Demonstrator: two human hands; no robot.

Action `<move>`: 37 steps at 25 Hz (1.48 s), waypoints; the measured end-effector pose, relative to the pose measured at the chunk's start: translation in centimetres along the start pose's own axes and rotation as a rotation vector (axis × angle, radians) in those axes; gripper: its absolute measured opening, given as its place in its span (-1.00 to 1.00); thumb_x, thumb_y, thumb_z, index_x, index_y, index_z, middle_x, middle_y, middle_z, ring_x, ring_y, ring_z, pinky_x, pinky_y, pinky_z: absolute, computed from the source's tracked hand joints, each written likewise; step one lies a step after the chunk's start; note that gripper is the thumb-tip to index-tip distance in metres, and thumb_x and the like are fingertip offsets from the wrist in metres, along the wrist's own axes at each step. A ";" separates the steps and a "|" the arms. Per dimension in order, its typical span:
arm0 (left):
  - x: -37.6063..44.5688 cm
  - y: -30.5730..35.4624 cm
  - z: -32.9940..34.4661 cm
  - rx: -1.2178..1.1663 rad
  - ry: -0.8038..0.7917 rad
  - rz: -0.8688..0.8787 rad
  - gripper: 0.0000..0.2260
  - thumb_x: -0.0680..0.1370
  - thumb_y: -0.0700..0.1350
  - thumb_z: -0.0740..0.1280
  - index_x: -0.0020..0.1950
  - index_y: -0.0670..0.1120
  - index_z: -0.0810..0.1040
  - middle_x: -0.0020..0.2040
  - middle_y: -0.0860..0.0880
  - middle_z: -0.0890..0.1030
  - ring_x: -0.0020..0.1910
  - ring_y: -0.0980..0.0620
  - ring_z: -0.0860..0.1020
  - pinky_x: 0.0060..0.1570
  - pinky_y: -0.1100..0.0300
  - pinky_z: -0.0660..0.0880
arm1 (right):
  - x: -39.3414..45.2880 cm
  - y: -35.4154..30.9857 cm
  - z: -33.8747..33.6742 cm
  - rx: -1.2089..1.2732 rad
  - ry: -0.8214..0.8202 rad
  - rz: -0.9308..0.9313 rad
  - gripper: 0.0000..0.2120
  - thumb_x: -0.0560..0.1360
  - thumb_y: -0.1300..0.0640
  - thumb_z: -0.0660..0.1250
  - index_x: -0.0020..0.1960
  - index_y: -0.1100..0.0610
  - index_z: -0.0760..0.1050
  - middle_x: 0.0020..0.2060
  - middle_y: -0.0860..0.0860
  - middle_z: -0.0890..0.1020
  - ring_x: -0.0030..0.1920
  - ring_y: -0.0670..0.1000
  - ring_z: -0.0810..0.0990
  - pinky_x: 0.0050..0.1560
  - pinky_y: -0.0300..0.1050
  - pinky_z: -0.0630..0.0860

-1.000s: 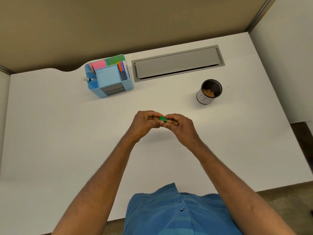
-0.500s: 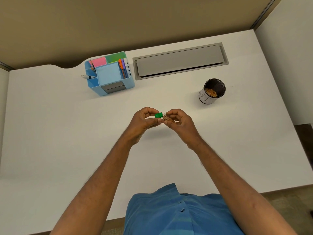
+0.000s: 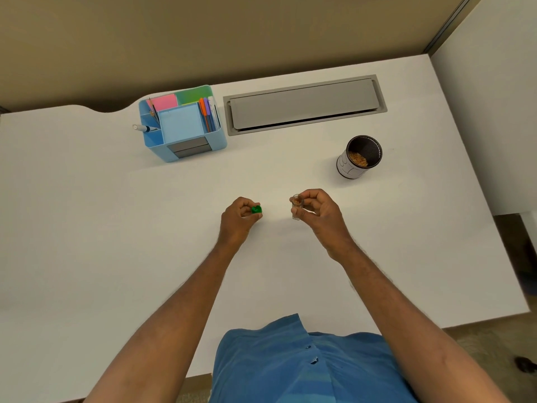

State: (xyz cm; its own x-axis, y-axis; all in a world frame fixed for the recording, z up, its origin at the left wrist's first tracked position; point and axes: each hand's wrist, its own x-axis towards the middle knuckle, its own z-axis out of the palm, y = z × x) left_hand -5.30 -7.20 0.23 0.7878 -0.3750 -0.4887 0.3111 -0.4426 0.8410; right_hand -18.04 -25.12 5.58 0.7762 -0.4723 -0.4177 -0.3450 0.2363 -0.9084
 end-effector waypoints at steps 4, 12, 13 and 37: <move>0.5 -1.7 0.1 0.289 0.068 0.112 -0.80 0.45 -0.29 0.53 0.02 -0.16 0.61 0.00 0.01 0.59 -0.15 0.12 0.51 -0.12 0.40 0.41 | -0.3 0.1 -0.3 -0.005 0.012 0.009 -0.76 0.51 0.30 0.49 0.11 0.15 0.55 0.09 0.05 0.75 0.10 -0.02 0.69 0.10 -0.10 0.66; 0.6 -2.1 0.1 0.416 0.025 0.176 -0.75 0.48 -0.28 0.51 0.10 -0.15 0.56 0.11 -0.09 0.57 0.09 -0.09 0.57 0.05 0.15 0.50 | -0.5 0.2 -0.4 0.004 0.034 0.028 -0.76 0.51 0.33 0.48 0.14 0.19 0.54 0.10 0.08 0.75 0.07 -0.02 0.69 0.00 -0.21 0.63; 0.5 -2.0 0.1 0.442 0.038 0.186 -0.71 0.47 -0.24 0.53 0.14 -0.14 0.56 0.15 -0.09 0.56 0.14 -0.09 0.55 0.08 0.16 0.49 | -0.4 0.1 -0.4 0.010 0.037 0.028 -0.76 0.51 0.33 0.48 0.13 0.18 0.54 0.10 0.07 0.75 0.07 -0.03 0.69 0.00 -0.22 0.63; 9.8 13.5 20.2 0.530 -0.321 0.480 -0.08 0.37 0.08 0.63 0.59 -0.09 0.22 0.58 -0.10 0.32 0.55 -0.09 0.30 0.43 0.01 0.42 | 8.0 -5.8 -14.9 -1.002 0.409 -0.167 -0.68 0.63 0.19 0.36 0.38 0.16 0.54 0.20 0.17 0.51 0.19 0.14 0.54 0.15 -0.08 0.53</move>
State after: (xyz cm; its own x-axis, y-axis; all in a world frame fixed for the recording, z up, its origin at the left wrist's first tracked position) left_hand -4.09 -33.37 2.12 0.5543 -0.8051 -0.2109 -0.3832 -0.4718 0.7940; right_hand -17.67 -42.90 7.20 0.6831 -0.7241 -0.0949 -0.6682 -0.5674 -0.4811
